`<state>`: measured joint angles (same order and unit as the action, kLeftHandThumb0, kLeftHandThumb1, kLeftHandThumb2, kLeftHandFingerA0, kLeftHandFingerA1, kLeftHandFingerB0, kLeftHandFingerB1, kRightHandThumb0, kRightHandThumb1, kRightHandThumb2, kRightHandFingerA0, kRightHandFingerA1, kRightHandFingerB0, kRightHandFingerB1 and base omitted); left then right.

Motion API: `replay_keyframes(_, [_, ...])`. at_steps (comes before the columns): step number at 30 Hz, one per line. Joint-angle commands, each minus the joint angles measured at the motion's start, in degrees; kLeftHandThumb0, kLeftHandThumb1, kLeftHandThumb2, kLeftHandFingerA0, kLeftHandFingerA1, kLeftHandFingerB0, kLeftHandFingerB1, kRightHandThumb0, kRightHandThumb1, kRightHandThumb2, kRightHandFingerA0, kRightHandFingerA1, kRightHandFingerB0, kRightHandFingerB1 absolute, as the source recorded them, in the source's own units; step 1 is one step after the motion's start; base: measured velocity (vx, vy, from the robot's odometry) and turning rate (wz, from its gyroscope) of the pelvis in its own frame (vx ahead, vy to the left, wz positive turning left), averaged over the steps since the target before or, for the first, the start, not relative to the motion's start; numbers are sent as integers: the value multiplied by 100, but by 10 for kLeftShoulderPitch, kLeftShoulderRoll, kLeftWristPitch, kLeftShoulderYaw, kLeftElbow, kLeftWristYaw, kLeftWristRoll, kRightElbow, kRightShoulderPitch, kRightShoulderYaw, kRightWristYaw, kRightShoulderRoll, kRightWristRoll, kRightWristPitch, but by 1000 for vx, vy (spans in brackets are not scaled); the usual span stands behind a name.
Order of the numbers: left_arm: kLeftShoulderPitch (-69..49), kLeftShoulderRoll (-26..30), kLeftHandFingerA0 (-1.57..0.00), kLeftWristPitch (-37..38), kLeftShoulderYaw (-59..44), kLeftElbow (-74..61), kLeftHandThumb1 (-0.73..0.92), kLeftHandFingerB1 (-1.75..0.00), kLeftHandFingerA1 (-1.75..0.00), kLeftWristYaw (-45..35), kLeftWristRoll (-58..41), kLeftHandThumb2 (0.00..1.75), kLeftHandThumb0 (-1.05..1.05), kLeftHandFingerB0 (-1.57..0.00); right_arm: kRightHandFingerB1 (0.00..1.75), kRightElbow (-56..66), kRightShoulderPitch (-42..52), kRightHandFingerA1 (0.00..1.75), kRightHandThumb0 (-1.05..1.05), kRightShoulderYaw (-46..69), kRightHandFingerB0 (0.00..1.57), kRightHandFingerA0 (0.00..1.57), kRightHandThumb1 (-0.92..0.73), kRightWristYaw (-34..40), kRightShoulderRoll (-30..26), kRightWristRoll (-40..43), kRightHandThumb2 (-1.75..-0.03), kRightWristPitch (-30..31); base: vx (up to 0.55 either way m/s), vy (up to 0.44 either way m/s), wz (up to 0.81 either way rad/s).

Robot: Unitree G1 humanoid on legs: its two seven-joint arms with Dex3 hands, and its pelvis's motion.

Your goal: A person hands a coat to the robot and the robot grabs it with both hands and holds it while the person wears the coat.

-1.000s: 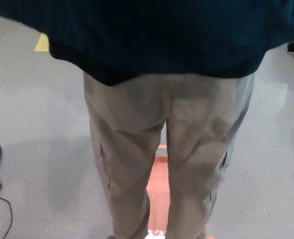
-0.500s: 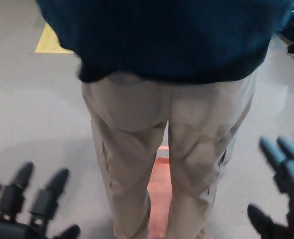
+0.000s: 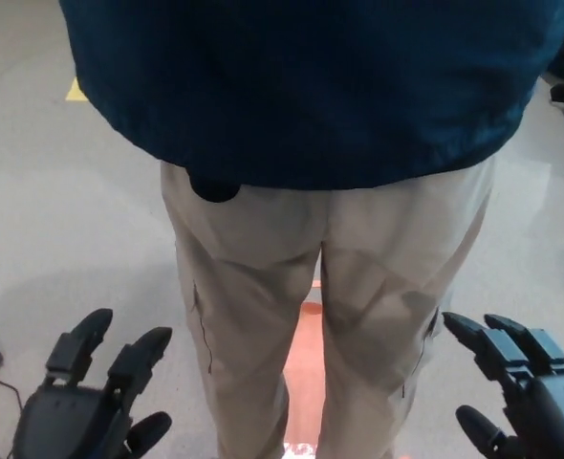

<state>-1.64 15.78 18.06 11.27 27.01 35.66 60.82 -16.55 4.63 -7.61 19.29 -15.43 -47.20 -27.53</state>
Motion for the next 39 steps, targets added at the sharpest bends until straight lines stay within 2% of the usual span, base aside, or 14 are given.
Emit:
replay_keyframes(1, [80, 28, -30, -93, 29, 82, 92, -31, -34, -159, -15, 73, -70, -26, 45, -66, -81, 46, -33, -42, 0, 0, -59, -199, -33, -12, -111, 154, 0, 0, 0])
replay_keyframes(2, [88, 29, -30, -89, 32, 90, 92, -31, -34, -159, -16, 74, -71, -26, 45, -69, -90, 46, -33, -45, 0, 0, -59, -209, -32, -13, -111, 164, 0, 0, 0])
replay_keyframes(3, [102, 29, -33, -87, 38, 105, 92, -31, -34, -159, -16, 74, -73, -27, 30, -82, -105, 29, -62, -51, 21, 19, -84, -215, -32, -13, -66, 168, 0, 0, 0])
replay_keyframes(7, [135, 28, -33, -83, 53, 142, 92, -31, -34, -155, -17, 75, -73, -27, 29, -118, -142, 29, -64, -72, 20, 18, -84, -226, -33, -17, -67, 178, 0, 0, 0])
replay_keyframes(8, [149, 29, -32, -81, 57, 157, 92, -31, -34, -159, -18, 76, -73, -26, 30, -133, -156, 30, -63, -79, 23, 23, -87, -222, -33, -23, -67, 179, 0, 0, 0])
replay_keyframes(16, [206, 28, -31, -72, 95, 249, 92, -34, -35, -144, -31, 79, -77, -31, 32, -204, -213, 30, -63, -120, 31, 26, -89, -188, -39, -25, -67, 189, 0, 0, 0])
replay_keyframes(18, [215, 30, -25, -66, 105, 263, 92, -32, -32, -144, -41, 77, -71, -28, 32, -211, -220, 30, -63, -135, 33, 28, -89, -179, -40, -28, -67, 195, 0, 0, 0])
replay_keyframes(39, [240, 32, -24, -64, 129, 294, 92, -32, -31, -123, -99, 72, -71, -33, 31, -272, -278, 30, -62, -196, 32, 29, -91, -129, -48, -17, -68, 190, 0, 0, 0])
